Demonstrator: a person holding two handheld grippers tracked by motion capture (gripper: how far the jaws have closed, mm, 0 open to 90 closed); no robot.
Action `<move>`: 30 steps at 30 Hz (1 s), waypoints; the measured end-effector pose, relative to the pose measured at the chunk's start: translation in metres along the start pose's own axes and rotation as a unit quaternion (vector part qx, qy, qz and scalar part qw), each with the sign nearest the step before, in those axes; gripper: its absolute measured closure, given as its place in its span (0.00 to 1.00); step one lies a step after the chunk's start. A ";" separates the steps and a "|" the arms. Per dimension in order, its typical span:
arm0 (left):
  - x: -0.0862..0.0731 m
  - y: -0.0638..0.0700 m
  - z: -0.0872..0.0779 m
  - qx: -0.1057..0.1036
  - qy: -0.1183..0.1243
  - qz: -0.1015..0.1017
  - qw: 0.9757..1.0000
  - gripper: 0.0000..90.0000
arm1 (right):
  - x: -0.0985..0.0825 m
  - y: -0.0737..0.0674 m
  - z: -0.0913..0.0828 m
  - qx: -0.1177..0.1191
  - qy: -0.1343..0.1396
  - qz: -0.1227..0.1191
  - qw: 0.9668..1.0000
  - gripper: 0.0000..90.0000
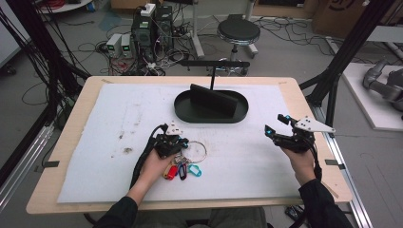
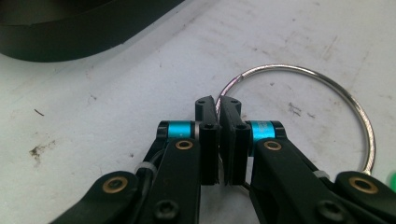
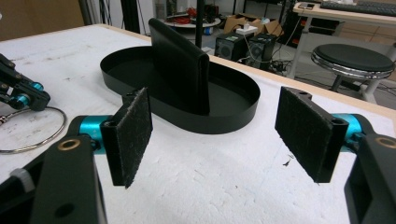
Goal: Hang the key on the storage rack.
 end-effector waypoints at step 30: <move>0.034 0.035 -0.039 0.025 0.117 0.111 0.987 0.96 | 0.000 0.001 -0.001 0.001 0.004 0.004 1.000 0.31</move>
Point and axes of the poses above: each handheld gripper's, and its own axes: z roughly forward along the jaws, x roughly out of its top, y roughly to its right, the point moved 2 cm from there along z, roughly forward along the jaws, and after that the axes turned 12 degrees about y, right-handed, at the moved point
